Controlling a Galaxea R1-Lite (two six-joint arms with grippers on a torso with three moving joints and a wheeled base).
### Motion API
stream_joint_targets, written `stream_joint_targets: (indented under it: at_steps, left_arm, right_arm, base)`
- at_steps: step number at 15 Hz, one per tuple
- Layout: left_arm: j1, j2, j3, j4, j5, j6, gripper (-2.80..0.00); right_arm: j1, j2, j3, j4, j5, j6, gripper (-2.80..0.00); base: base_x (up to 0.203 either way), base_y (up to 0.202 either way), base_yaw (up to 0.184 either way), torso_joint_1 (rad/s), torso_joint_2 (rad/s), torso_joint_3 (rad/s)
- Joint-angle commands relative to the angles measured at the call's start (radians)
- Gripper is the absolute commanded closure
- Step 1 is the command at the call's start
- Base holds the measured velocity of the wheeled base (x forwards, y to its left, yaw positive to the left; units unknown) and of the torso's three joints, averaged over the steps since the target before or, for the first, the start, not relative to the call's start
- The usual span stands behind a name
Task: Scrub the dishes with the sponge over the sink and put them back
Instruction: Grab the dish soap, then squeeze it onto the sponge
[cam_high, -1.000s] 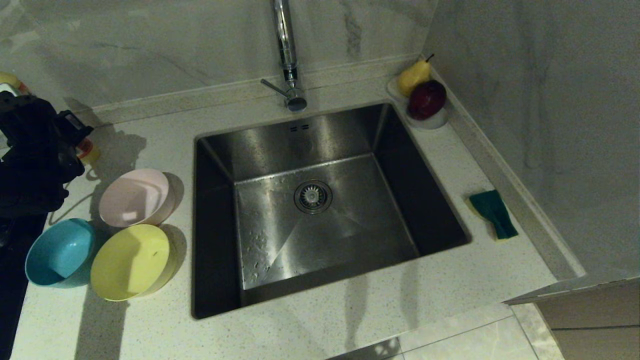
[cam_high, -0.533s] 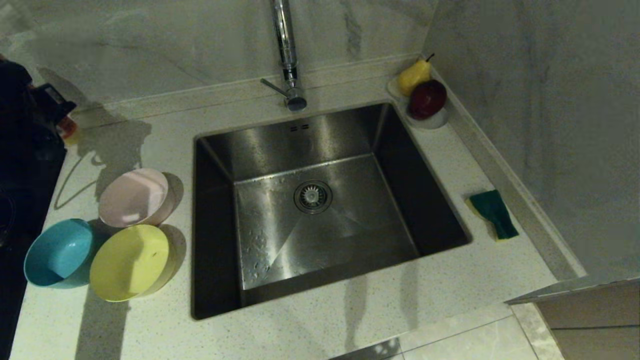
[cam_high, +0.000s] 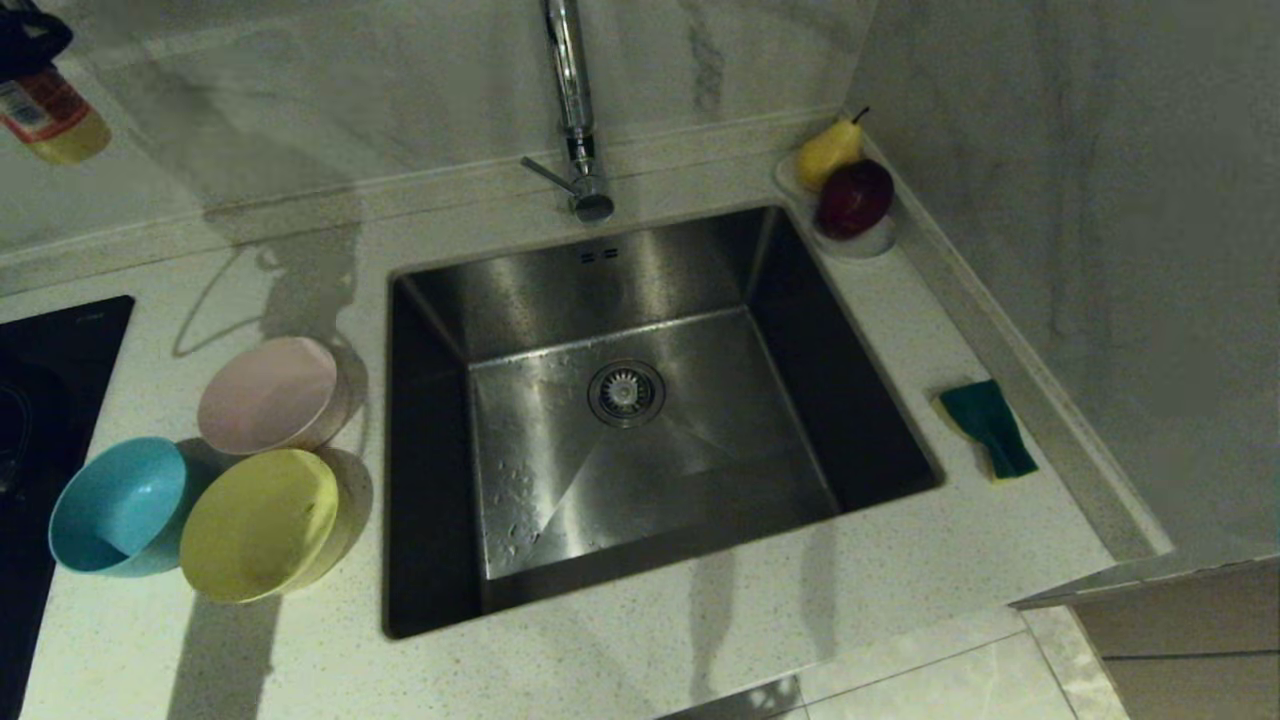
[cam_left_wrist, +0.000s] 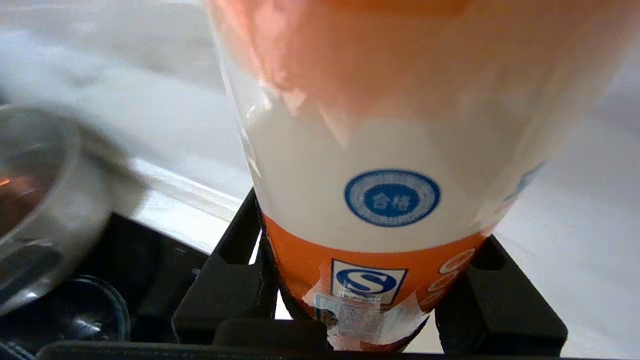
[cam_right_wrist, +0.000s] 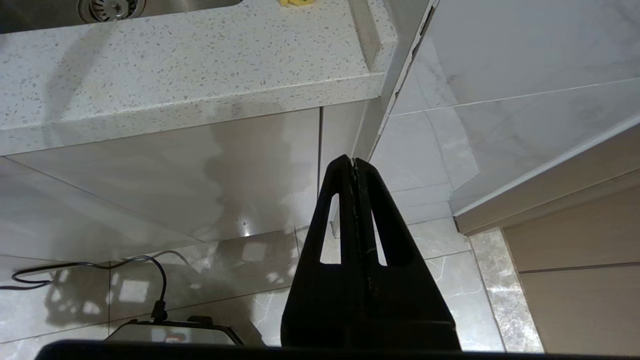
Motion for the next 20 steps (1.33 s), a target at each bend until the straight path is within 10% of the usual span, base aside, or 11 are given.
stream_joint_targets:
  at_steps: [1,11,15,20]
  left_arm:
    - [-0.140,-0.108,-0.012,0.050,0.010,0.056,0.00]
    - [-0.844,-0.235,0.005,0.144,0.252,0.383,0.00]
    - [-1.072,-0.217,0.010,0.138,0.368,0.572,0.00]
    - [-1.299,-0.144,0.010,0.136,0.489,0.646,0.00]
  right_arm:
    - [0.000,0.000,0.001,0.000,0.000,-0.001,0.00]
    - [0.002,0.000,0.000,0.000,0.001,-0.001,0.00]
    - [0.002,0.000,0.000,0.000,0.000,-0.001,0.00]
    - [0.000,0.000,0.000,0.000,0.000,-0.001,0.00]
  base:
    - [0.000,0.000,0.000,0.000,0.00,0.000]
    - [0.000,0.000,0.000,0.000,0.00,0.000]
    - [0.000,0.000,0.000,0.000,0.00,0.000]
    - [0.000,0.000,0.000,0.000,0.00,0.000]
